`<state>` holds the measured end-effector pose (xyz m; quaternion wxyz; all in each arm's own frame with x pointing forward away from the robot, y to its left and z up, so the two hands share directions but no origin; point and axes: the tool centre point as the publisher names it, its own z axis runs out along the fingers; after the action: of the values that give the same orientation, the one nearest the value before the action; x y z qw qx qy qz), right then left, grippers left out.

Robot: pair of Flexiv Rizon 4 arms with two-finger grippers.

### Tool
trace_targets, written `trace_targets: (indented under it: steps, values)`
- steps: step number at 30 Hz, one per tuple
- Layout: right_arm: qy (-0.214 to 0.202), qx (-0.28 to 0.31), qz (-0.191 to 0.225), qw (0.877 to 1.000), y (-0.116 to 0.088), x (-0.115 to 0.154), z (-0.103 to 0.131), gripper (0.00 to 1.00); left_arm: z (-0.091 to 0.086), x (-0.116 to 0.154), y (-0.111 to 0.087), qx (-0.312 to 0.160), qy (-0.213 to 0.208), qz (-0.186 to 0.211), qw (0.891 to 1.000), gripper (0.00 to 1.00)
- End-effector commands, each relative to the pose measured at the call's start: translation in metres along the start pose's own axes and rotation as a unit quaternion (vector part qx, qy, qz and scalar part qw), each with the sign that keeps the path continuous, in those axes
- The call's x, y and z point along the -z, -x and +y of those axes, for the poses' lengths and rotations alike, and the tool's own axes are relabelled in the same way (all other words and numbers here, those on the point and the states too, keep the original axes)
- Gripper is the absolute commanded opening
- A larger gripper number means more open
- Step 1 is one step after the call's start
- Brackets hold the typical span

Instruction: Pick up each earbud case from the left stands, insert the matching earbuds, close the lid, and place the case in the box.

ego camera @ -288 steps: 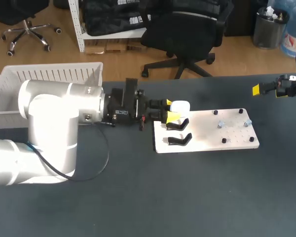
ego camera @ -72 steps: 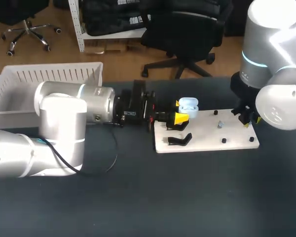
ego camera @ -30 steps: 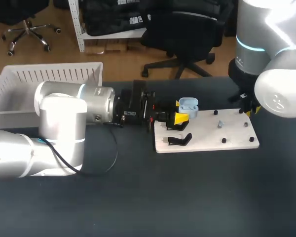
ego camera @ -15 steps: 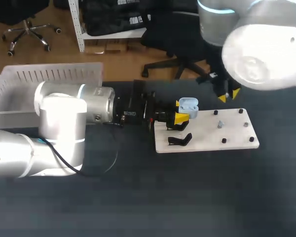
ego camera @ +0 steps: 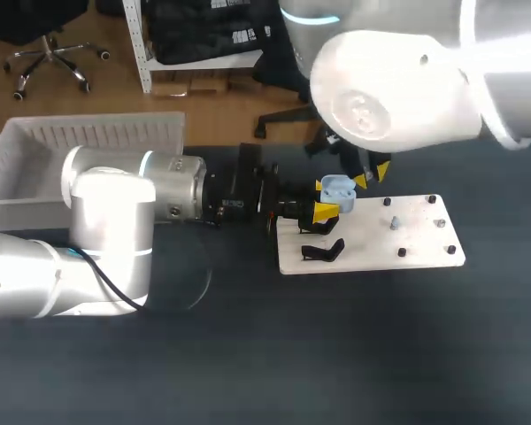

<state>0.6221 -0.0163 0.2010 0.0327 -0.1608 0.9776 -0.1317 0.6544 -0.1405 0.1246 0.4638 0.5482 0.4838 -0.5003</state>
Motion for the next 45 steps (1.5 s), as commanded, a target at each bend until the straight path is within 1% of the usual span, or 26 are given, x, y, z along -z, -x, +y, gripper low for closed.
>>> trace_targets:
  steps: [1,5,7,8,10,11,12,13,14,15,16,17,18,22,25,27,29,42,43,45]
  values:
    - [0.000,-0.001,0.002,1.000,0.001,0.001,0.000,0.00,-0.001,-0.001,-0.001,-0.002,0.003,-0.002,1.000,0.00]
    - [0.000,-0.001,0.002,1.000,0.001,0.001,0.000,0.00,-0.001,-0.001,-0.001,-0.002,0.003,-0.002,1.000,0.00]
    - [0.009,-0.023,-0.002,1.000,0.006,0.003,0.007,0.00,-0.001,-0.001,-0.001,-0.002,0.003,-0.002,1.000,0.00]
    - [0.005,-0.049,-0.002,0.999,0.009,0.004,0.010,0.00,-0.001,-0.001,-0.001,-0.002,0.003,-0.002,1.000,0.00]
    - [0.009,-0.084,0.021,0.996,0.016,0.006,0.012,0.00,-0.001,-0.001,-0.001,-0.002,0.003,-0.002,1.000,0.00]
    - [0.006,-0.108,0.022,0.994,0.020,0.009,0.013,0.00,-0.001,-0.001,-0.001,-0.002,0.003,-0.002,1.000,0.00]
    - [0.010,-0.132,0.039,0.990,0.023,0.011,0.014,0.00,-0.001,-0.001,-0.001,-0.002,0.003,-0.002,1.000,0.00]
    - [-0.002,-0.158,0.057,0.986,0.027,0.013,0.015,0.00,-0.001,-0.001,-0.001,-0.002,0.003,-0.002,1.000,0.00]
    - [-0.002,-0.177,0.064,0.982,0.029,0.014,0.016,0.00,-0.001,-0.001,-0.001,-0.002,0.003,-0.002,1.000,0.00]
    - [0.015,-0.205,0.082,0.975,0.032,0.014,0.018,0.00,-0.001,-0.001,-0.001,-0.002,0.003,-0.002,1.000,0.00]
    - [0.016,-0.211,0.087,0.973,0.034,0.013,0.019,0.00,-0.001,-0.001,-0.001,-0.002,0.003,-0.002,1.000,0.00]
    - [0.026,-0.229,0.082,0.970,0.036,0.013,0.020,0.00,-0.001,-0.001,-0.001,-0.002,0.003,-0.002,1.000,0.00]
    - [0.032,-0.234,0.082,0.968,0.037,0.012,0.020,0.00,-0.001,-0.001,-0.001,-0.002,0.003,-0.002,1.000,0.00]
    - [0.026,-0.254,0.094,0.962,0.038,0.005,0.021,0.00,-0.001,-0.001,-0.001,-0.002,0.003,-0.002,1.000,0.00]
    - [0.025,-0.264,0.090,0.960,0.030,0.004,0.021,0.00,-0.001,-0.001,-0.001,-0.002,0.003,-0.002,1.000,0.00]
    - [0.042,-0.265,0.089,0.959,0.024,0.005,0.021,0.00,-0.001,-0.001,-0.001,-0.002,0.003,-0.002,1.000,0.00]
    - [0.042,-0.264,0.081,0.960,0.021,0.005,0.018,0.00,-0.001,-0.001,-0.001,-0.002,0.003,-0.002,1.000,0.00]
    - [0.042,-0.264,0.081,0.960,0.021,0.005,0.018,0.00,-0.001,-0.001,-0.001,-0.002,0.003,-0.002,1.000,0.00]
    - [0.044,-0.278,0.080,0.956,0.021,0.005,0.018,0.00,-0.001,-0.001,-0.001,-0.002,0.003,-0.002,1.000,0.00]
    - [0.013,-0.332,0.058,0.941,0.024,0.005,0.017,0.00,-0.001,-0.001,-0.001,-0.002,0.003,-0.002,1.000,0.00]
